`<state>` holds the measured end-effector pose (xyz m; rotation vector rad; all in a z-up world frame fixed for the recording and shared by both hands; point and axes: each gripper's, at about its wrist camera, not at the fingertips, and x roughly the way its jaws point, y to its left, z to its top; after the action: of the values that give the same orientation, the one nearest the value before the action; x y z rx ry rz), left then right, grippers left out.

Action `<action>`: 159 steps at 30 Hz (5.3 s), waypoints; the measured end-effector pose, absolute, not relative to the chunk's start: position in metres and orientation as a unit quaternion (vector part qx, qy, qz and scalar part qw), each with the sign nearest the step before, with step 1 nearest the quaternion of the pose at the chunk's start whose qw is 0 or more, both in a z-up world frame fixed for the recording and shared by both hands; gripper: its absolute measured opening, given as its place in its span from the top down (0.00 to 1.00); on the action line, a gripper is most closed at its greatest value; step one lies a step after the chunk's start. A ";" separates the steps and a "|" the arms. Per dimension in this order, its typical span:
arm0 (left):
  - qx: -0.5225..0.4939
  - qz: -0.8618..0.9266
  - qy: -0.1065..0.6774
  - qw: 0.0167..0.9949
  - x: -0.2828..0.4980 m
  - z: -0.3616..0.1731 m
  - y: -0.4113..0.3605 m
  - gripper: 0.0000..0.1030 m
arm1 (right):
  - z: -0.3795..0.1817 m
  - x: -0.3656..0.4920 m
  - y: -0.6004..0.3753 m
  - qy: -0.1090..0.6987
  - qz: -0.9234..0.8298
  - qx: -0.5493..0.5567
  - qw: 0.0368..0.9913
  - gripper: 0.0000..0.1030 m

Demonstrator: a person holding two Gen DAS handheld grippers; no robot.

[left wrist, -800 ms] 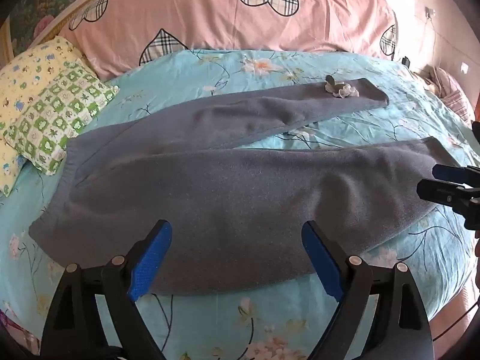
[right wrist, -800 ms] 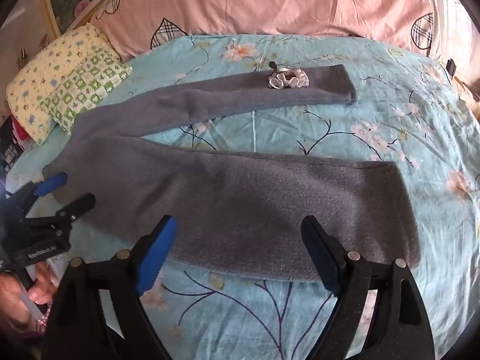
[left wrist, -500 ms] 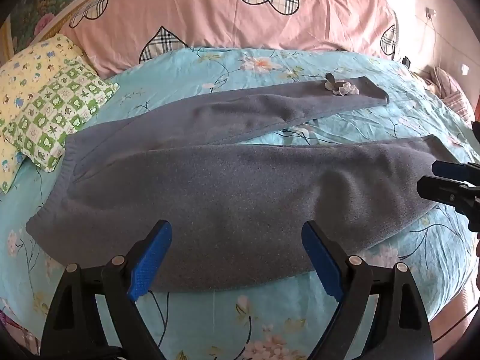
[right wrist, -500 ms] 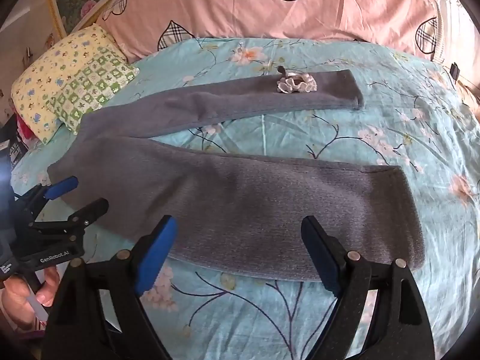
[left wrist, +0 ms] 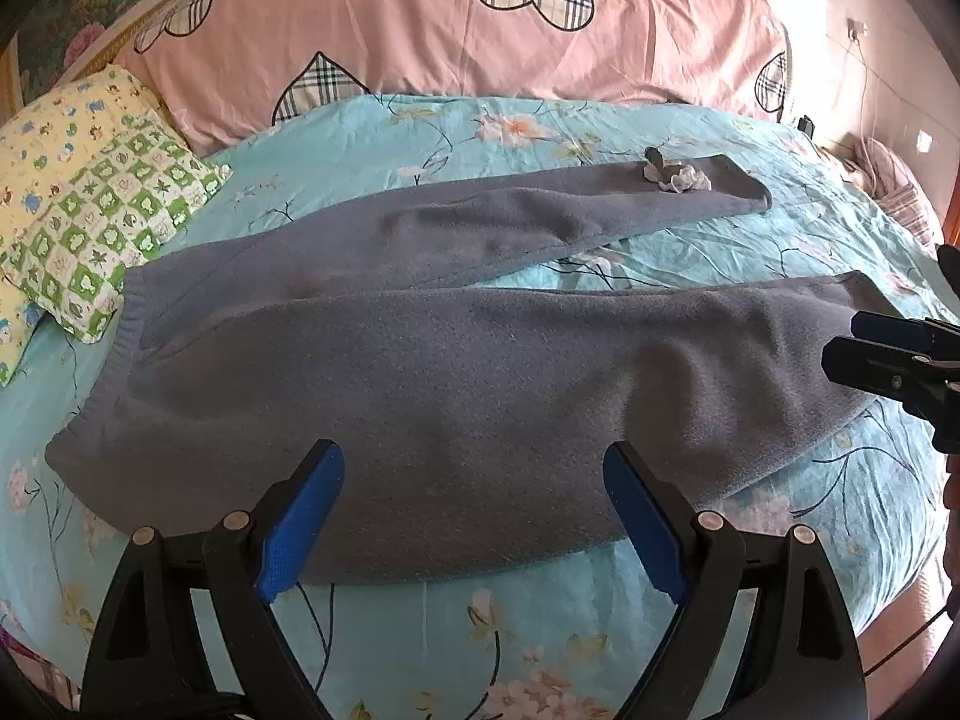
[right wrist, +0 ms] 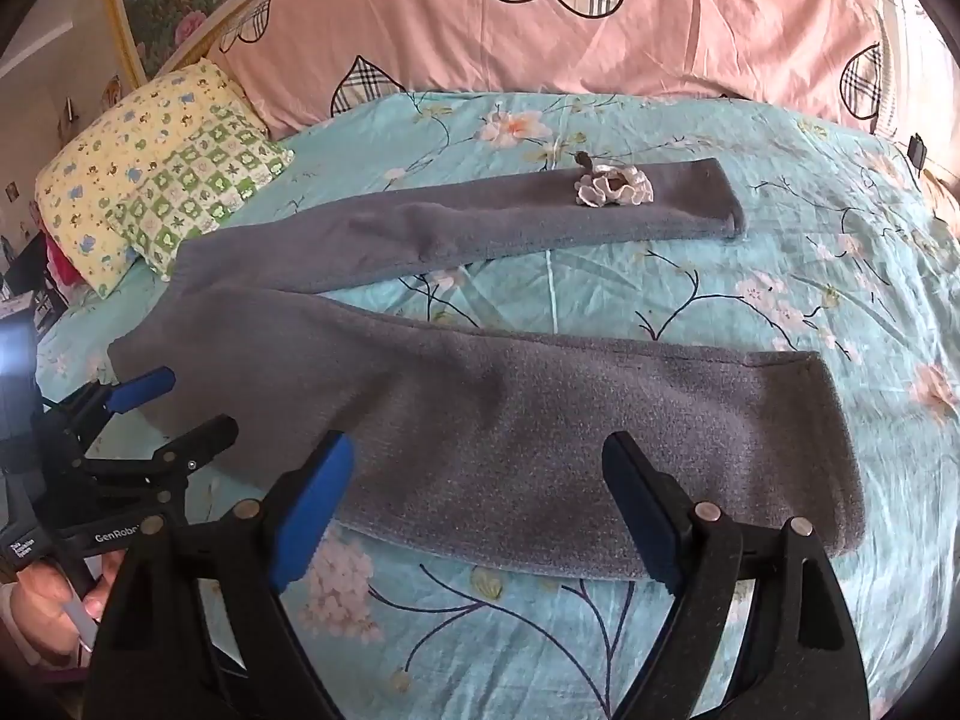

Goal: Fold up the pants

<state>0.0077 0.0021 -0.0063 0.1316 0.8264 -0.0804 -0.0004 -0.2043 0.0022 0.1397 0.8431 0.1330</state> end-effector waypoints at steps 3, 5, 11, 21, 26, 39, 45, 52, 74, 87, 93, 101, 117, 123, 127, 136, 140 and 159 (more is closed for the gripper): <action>0.065 -0.039 0.401 0.913 0.005 -0.008 0.000 0.13 | 0.003 0.000 -0.205 0.409 0.063 0.070 0.908 0.17; 0.068 -0.040 0.400 0.913 0.005 -0.008 -0.001 0.13 | 0.003 -0.001 -0.203 0.410 0.063 0.071 0.907 0.17; 0.070 -0.043 0.401 0.912 0.007 -0.007 -0.004 0.13 | 0.003 -0.002 -0.202 0.412 0.062 0.072 0.906 0.17; 0.068 -0.045 0.398 0.914 0.004 -0.007 -0.002 0.13 | 0.003 -0.002 -0.200 0.410 0.065 0.072 0.907 0.17; 0.066 -0.045 0.398 0.914 0.005 -0.007 -0.002 0.13 | 0.005 -0.001 -0.198 0.411 0.069 0.068 0.907 0.17; 0.064 -0.048 0.399 0.913 0.005 -0.007 -0.002 0.13 | 0.009 -0.002 -0.196 0.408 0.071 0.073 0.907 0.17; 0.062 -0.049 0.400 0.913 0.004 -0.008 -0.002 0.13 | 0.010 -0.001 -0.195 0.409 0.074 0.072 0.907 0.17; 0.059 -0.049 0.402 0.912 0.005 -0.009 -0.001 0.13 | 0.010 -0.001 -0.193 0.410 0.074 0.071 0.906 0.17; 0.055 -0.059 0.408 0.909 0.012 -0.011 -0.001 0.13 | 0.011 0.001 -0.190 0.410 0.076 0.070 0.906 0.17; 0.058 -0.073 0.413 0.906 0.025 -0.007 0.002 0.13 | 0.015 0.009 -0.194 0.411 0.080 0.081 0.905 0.17; 0.061 -0.085 0.417 0.903 0.040 -0.004 0.002 0.13 | 0.020 0.022 -0.205 0.411 0.081 0.089 0.904 0.17; 0.069 -0.104 0.428 0.895 0.071 -0.003 -0.002 0.13 | 0.026 0.044 -0.229 0.411 0.072 0.100 0.903 0.17; 0.081 -0.156 0.445 0.878 0.192 0.011 -0.015 0.13 | 0.036 0.118 -0.302 0.420 0.034 0.119 0.899 0.17; 0.104 -0.184 0.449 0.868 0.242 0.011 -0.024 0.13 | 0.035 0.155 -0.336 0.422 0.018 0.132 0.897 0.17; 0.118 -0.202 0.458 0.858 0.277 0.005 -0.031 0.13 | 0.031 0.181 -0.355 0.429 0.010 0.134 0.893 0.17; 0.181 -0.244 0.477 0.825 0.342 -0.020 -0.062 0.14 | 0.010 0.225 -0.375 0.461 0.004 0.125 0.878 0.27; 0.193 -0.276 0.498 0.799 0.364 -0.033 -0.071 0.17 | 0.000 0.236 -0.378 0.474 0.009 0.118 0.873 0.38; 0.174 -0.353 0.514 0.762 0.318 -0.015 -0.086 0.93 | 0.024 0.212 -0.368 0.441 0.063 0.121 0.887 0.82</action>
<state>0.3178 -0.0860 -0.0147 0.3794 1.1190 -0.7672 0.2119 -0.3685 0.0239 0.2513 0.9170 0.1312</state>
